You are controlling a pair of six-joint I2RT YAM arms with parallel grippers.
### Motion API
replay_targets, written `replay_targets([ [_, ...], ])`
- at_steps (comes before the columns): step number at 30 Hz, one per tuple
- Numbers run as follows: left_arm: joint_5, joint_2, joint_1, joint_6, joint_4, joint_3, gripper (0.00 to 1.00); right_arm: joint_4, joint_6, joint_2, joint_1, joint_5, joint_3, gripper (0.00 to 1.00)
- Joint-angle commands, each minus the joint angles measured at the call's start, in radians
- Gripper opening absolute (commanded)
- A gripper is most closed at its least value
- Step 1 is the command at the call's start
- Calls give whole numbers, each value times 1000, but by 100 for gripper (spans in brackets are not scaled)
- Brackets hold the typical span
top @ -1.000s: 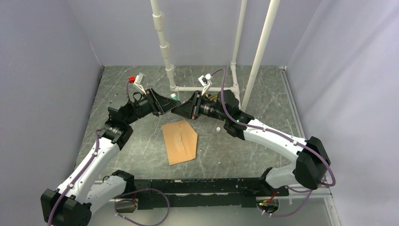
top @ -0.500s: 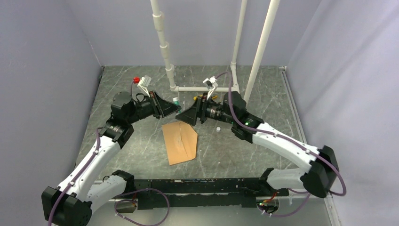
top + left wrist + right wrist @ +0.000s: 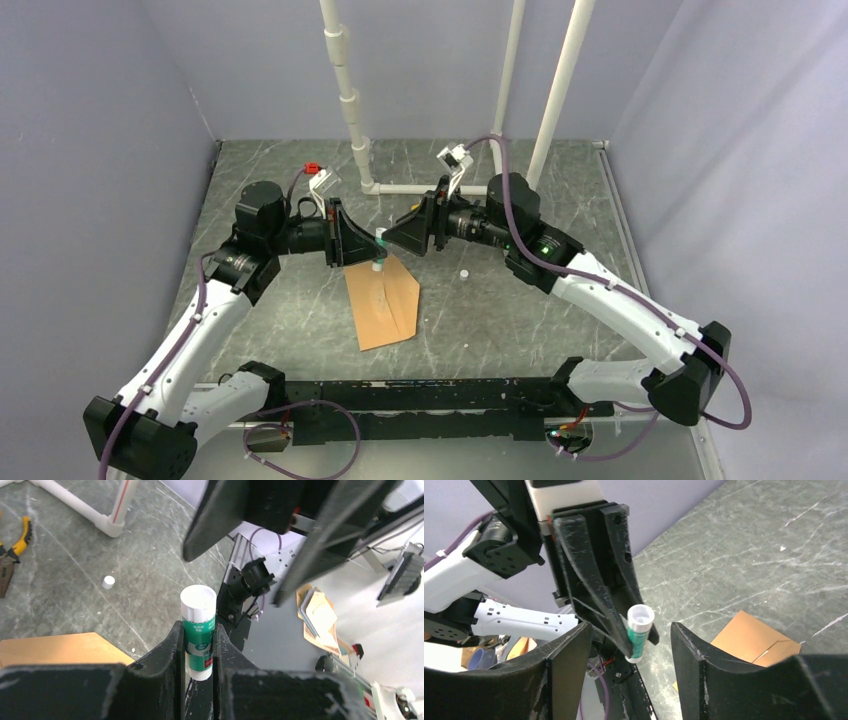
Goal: Place the letter into the envelope and seal it
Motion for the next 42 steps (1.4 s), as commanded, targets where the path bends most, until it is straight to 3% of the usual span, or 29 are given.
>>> replay_targets([
  [1, 113, -28, 0, 56, 6, 25, 2, 35, -25, 38, -1, -79, 54, 59],
  [5, 23, -33, 0, 55, -32, 33, 2, -3, -23, 60, 4, -75, 83, 59],
  [8, 45, -33, 1, 43, -4, 25, 2, -9, -14, 68, 6, -59, 82, 59],
  [14, 91, -36, 0, 45, 23, 19, 2, 0, -18, 82, 6, -106, 89, 40],
  [18, 145, -38, -1, 49, 33, 21, 2, 6, -30, 86, 6, -138, 94, 37],
  [24, 130, -40, 0, 96, -14, 39, 3, 9, -2, 118, 6, -139, 108, 0],
  [32, -184, 33, 0, 392, -294, 206, 2, -84, 281, 221, 8, 277, 137, 0],
  [37, -224, 62, 0, 650, -381, 262, 2, -172, 416, 251, 6, 316, 246, 0],
  [38, -213, 72, 0, 689, -411, 275, 3, -185, 393, 257, 5, 291, 274, 0],
  [41, -154, 117, 0, 786, -529, 353, 2, -166, 216, 209, -1, 204, 265, 51],
  [42, -121, 133, 0, 803, -567, 380, 3, -137, 145, 172, -9, 159, 223, 62],
])
